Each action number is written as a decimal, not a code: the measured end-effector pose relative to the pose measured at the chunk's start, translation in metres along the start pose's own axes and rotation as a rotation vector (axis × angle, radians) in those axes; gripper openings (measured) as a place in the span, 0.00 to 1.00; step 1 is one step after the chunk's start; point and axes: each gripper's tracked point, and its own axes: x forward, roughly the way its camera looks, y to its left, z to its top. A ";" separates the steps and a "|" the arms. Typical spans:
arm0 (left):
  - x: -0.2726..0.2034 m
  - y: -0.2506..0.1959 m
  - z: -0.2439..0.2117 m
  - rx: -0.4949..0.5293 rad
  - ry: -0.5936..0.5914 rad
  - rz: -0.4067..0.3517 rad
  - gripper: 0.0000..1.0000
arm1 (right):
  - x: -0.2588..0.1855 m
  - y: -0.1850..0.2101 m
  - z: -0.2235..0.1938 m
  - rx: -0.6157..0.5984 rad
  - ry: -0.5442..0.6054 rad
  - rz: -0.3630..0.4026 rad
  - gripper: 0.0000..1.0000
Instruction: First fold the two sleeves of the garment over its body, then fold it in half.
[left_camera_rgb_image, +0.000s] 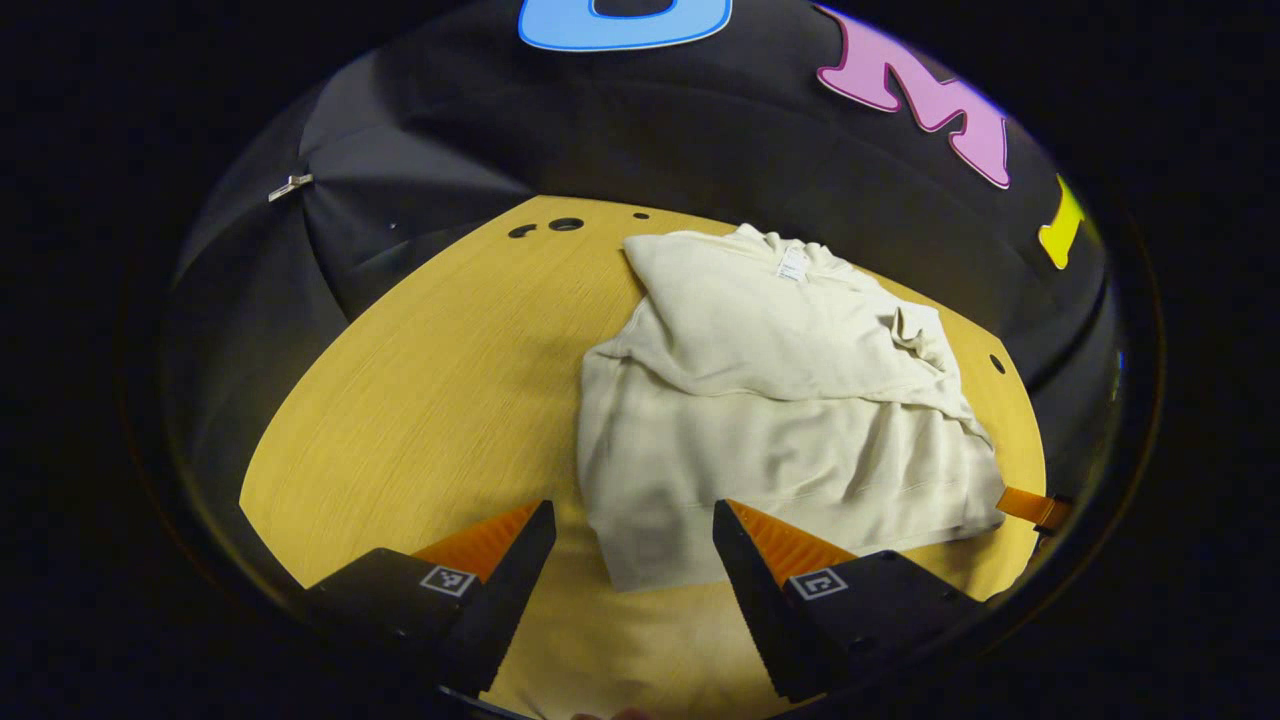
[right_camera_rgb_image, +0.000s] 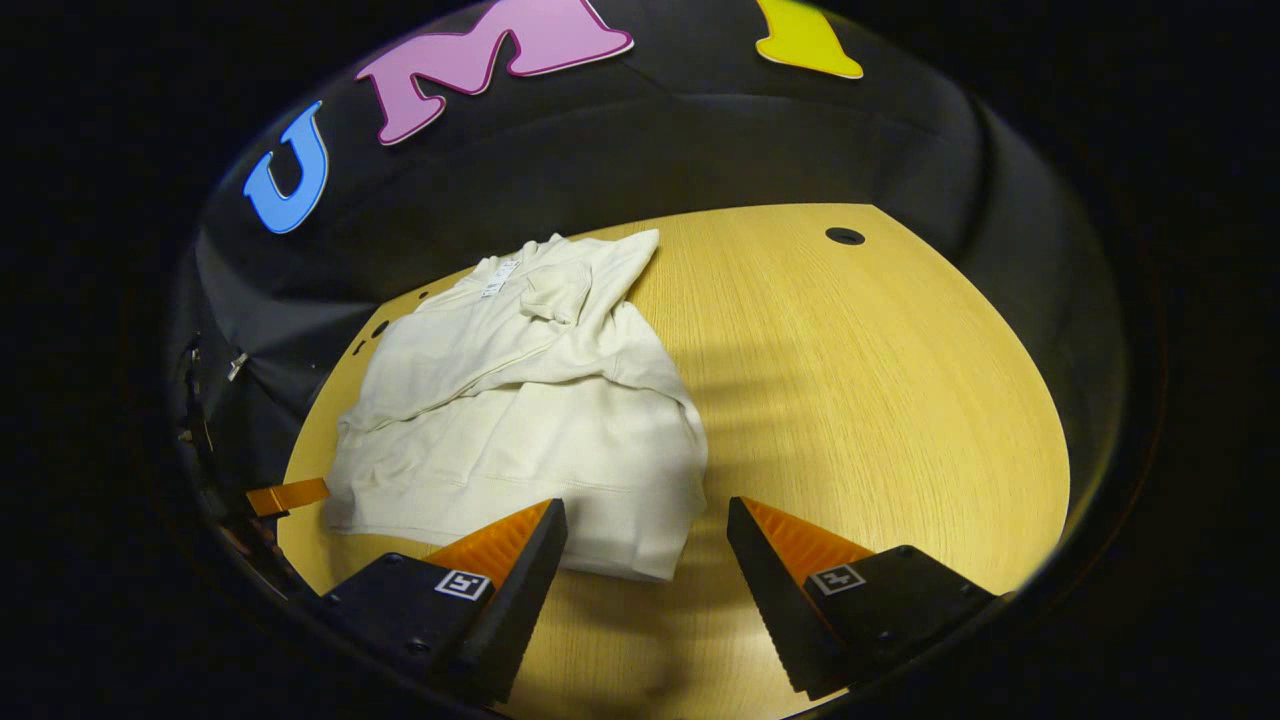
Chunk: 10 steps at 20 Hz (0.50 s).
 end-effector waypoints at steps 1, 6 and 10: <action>0.003 0.002 -0.002 0.003 0.005 -0.003 0.98 | 0.003 0.001 -0.002 0.000 0.006 -0.006 0.99; 0.027 -0.004 -0.015 0.050 0.058 -0.025 0.98 | 0.012 -0.004 -0.016 -0.015 0.049 -0.050 0.99; 0.034 -0.004 -0.024 0.116 0.079 -0.018 0.98 | 0.014 -0.003 -0.024 -0.044 0.062 -0.066 0.99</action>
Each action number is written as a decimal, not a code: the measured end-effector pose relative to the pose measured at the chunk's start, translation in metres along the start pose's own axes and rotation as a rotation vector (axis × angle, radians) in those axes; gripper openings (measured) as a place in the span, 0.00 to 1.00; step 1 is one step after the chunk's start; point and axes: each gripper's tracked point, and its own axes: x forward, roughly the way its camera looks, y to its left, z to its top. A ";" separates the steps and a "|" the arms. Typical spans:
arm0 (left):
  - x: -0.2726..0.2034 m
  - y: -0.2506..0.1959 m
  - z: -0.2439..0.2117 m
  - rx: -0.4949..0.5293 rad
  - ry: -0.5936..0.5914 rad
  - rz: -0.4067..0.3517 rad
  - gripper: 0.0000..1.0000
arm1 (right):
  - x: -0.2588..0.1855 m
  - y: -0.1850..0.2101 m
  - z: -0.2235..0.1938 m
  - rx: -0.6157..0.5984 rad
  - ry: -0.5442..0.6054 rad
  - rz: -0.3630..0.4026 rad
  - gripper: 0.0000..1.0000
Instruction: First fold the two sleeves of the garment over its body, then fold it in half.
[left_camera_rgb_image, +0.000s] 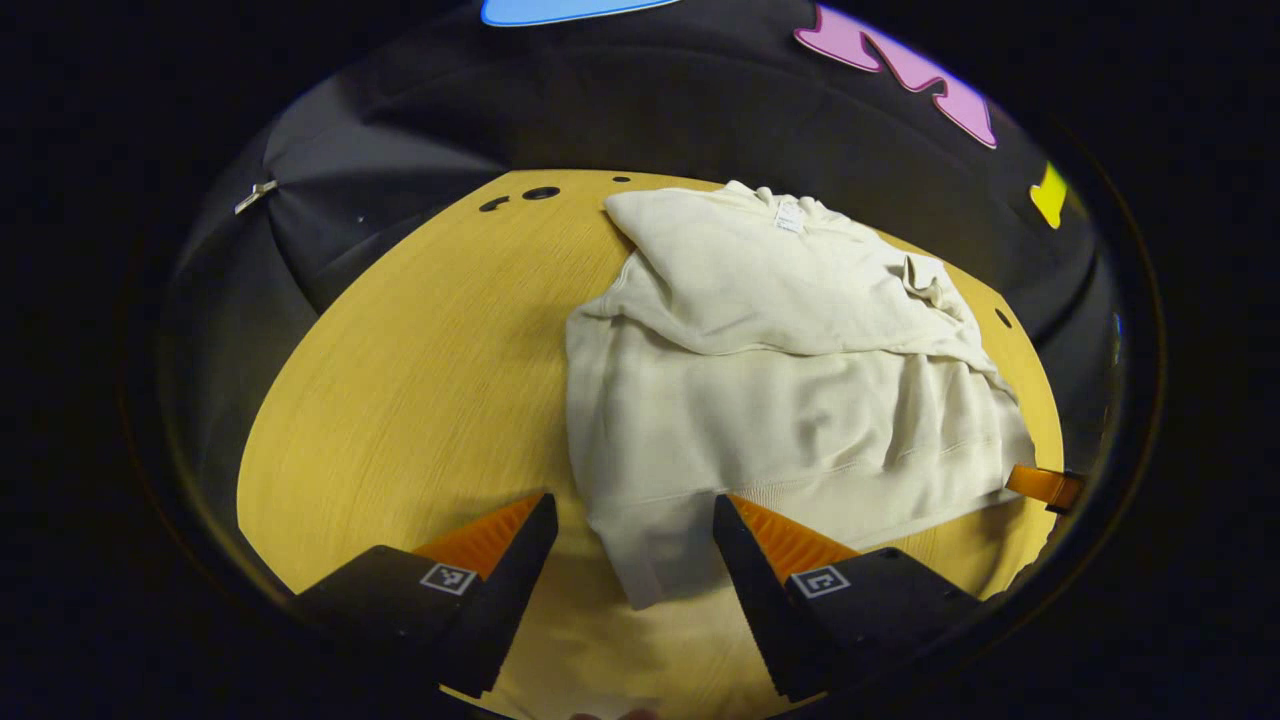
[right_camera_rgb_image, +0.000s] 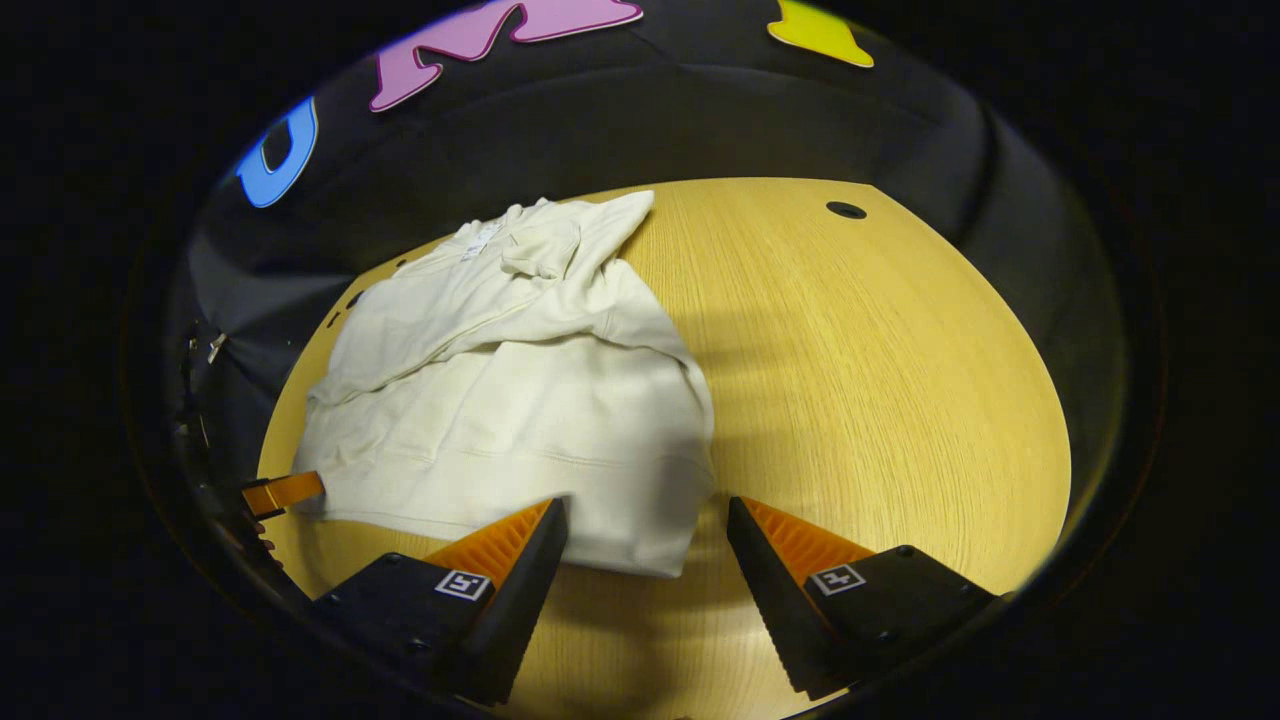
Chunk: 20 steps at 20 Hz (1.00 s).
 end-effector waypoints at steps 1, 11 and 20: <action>0.000 -0.001 -0.001 0.019 0.003 0.003 0.98 | 0.001 0.001 -0.002 0.002 0.012 0.002 0.99; 0.001 -0.026 -0.001 0.053 0.004 -0.039 0.58 | 0.015 0.007 0.006 0.000 -0.009 -0.064 0.54; -0.004 -0.033 0.007 0.058 -0.047 -0.028 0.06 | 0.016 0.028 0.008 0.039 0.013 0.062 0.06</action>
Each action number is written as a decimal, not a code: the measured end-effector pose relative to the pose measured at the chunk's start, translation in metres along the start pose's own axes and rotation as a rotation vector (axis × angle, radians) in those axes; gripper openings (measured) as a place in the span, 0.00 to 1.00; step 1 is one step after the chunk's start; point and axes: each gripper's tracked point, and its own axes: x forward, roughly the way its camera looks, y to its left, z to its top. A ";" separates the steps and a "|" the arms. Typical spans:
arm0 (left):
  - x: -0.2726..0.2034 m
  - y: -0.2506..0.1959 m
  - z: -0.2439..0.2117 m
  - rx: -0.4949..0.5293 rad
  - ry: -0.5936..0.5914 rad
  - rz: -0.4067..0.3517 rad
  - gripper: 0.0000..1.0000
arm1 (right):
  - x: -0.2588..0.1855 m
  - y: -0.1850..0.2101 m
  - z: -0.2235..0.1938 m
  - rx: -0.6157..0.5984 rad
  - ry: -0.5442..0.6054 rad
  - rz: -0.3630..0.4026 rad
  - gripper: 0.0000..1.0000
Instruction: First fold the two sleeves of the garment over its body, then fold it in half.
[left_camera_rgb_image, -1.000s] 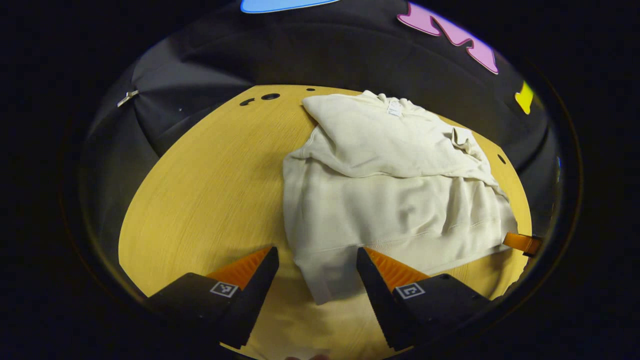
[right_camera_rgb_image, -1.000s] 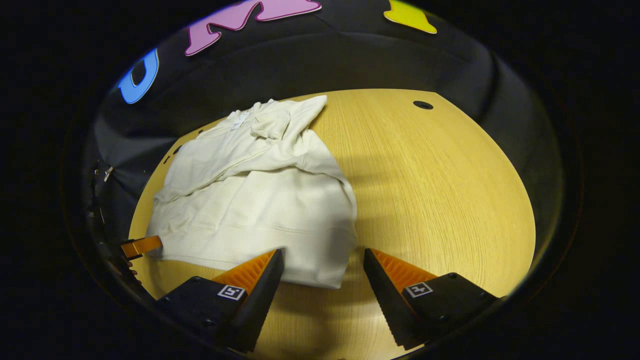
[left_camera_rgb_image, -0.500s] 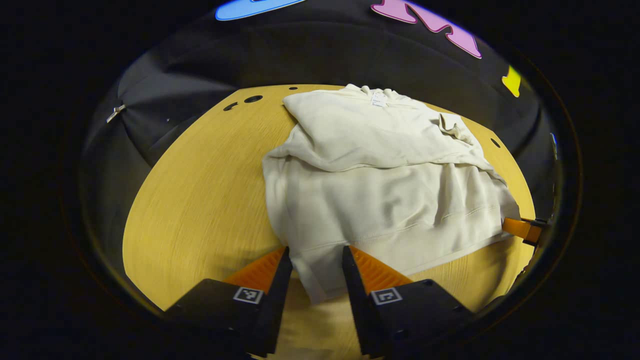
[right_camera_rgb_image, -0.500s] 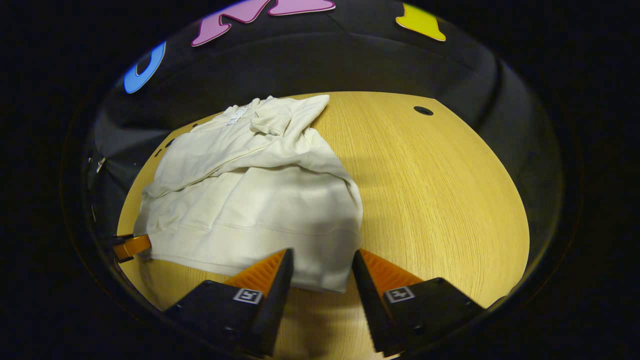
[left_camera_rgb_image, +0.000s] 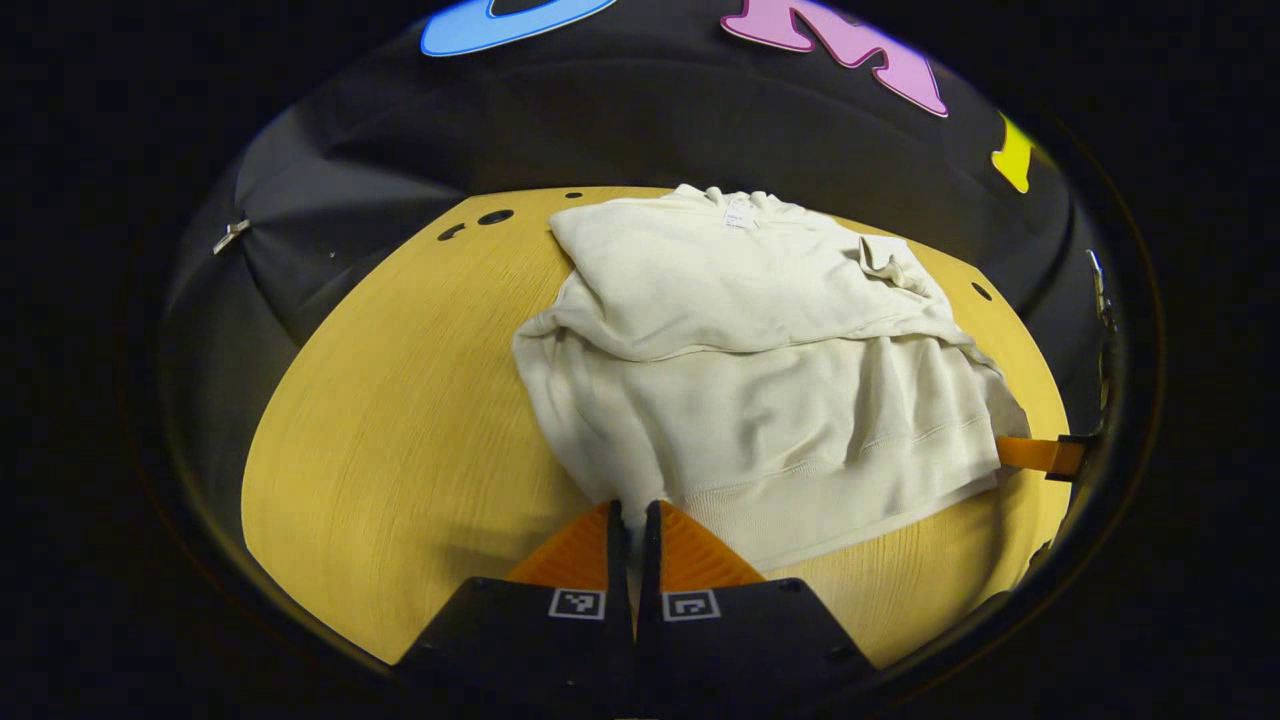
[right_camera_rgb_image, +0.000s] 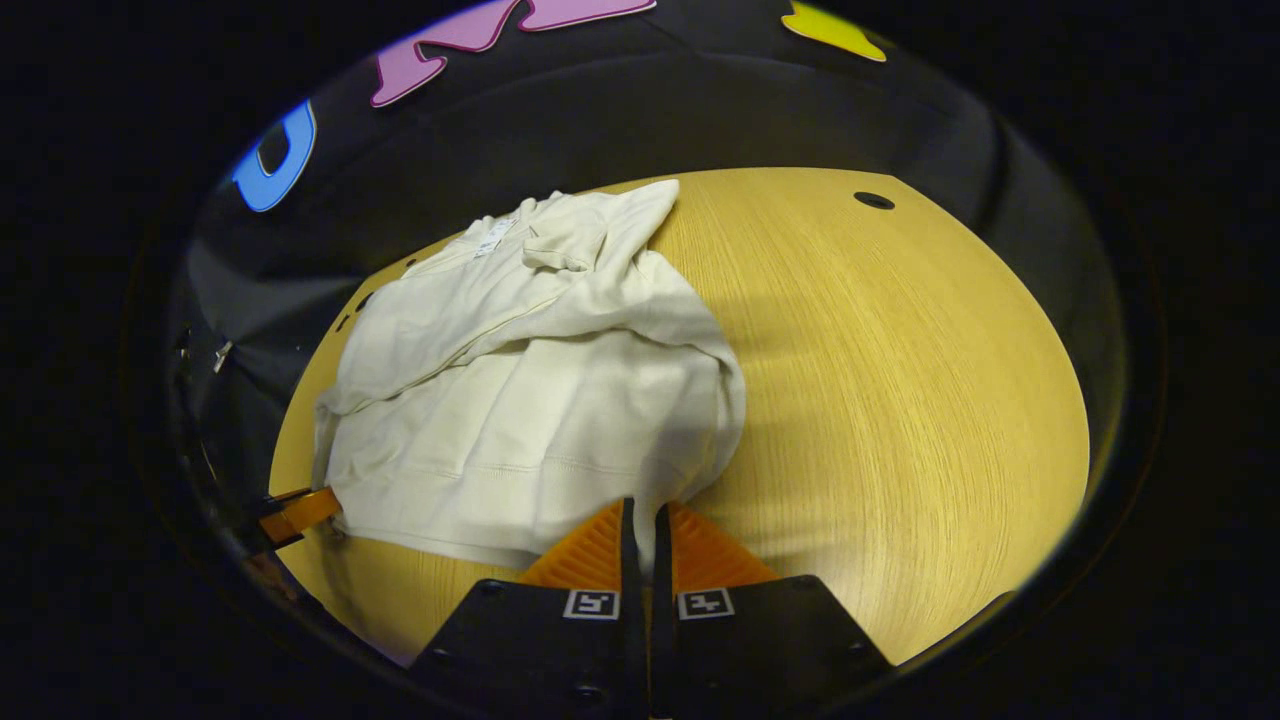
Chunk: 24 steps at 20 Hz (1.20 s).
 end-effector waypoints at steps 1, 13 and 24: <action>-0.003 0.000 0.004 -0.014 -0.009 -0.006 0.06 | -0.004 0.000 0.003 0.004 -0.010 0.002 0.06; -0.025 -0.007 0.101 -0.097 -0.137 -0.089 0.06 | -0.004 0.048 0.089 -0.067 -0.136 0.088 0.06; -0.013 -0.008 0.211 -0.151 -0.256 -0.133 0.06 | 0.023 0.076 0.206 -0.065 -0.269 0.112 0.06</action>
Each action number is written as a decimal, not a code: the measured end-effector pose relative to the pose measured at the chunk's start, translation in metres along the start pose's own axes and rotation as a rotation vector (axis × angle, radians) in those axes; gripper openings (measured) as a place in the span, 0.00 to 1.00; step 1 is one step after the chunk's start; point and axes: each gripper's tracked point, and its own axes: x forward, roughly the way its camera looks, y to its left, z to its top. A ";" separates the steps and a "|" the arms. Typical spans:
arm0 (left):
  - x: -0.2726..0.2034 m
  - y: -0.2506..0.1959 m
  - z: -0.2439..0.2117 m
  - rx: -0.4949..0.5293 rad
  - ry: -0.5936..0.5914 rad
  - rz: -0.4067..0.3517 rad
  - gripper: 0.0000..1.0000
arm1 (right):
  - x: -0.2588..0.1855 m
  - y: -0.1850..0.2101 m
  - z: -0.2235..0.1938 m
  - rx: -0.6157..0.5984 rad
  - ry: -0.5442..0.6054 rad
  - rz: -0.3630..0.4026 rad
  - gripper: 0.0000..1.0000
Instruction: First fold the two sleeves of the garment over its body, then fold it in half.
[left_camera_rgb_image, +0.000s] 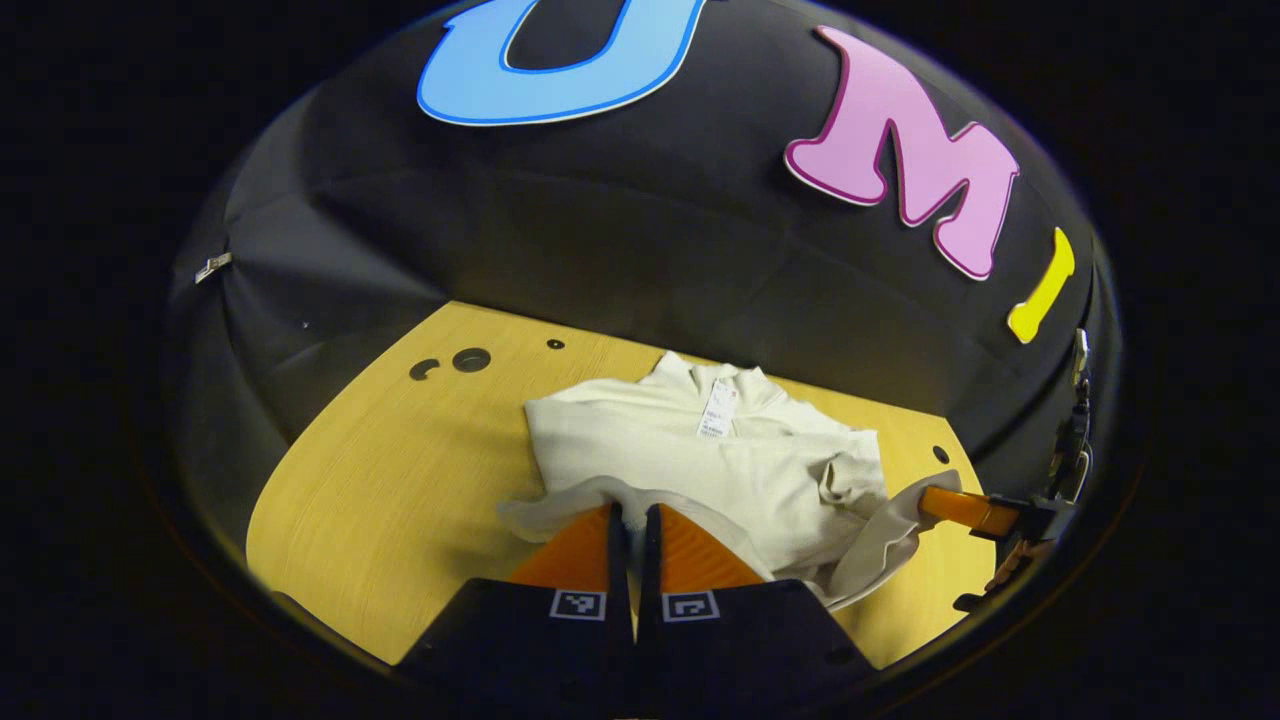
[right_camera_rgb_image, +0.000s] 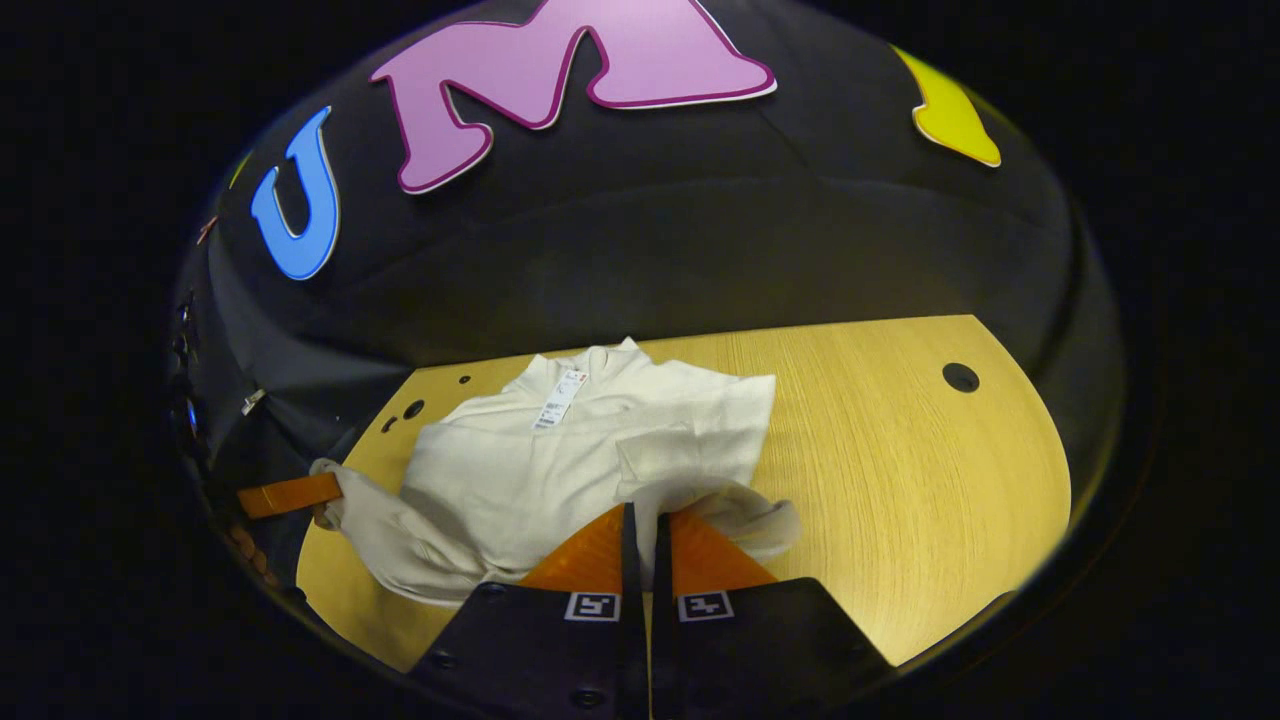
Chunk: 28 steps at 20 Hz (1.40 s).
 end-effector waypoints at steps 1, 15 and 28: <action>0.006 -0.001 0.005 -0.005 -0.001 0.001 0.06 | 0.005 0.003 0.007 -0.002 -0.007 0.003 0.06; 0.132 0.024 0.082 0.015 -0.055 0.056 0.06 | 0.106 -0.001 0.083 -0.045 -0.141 -0.069 0.06; 0.192 0.054 0.095 0.181 -0.112 0.159 0.28 | 0.168 -0.016 0.073 -0.140 -0.158 -0.132 0.26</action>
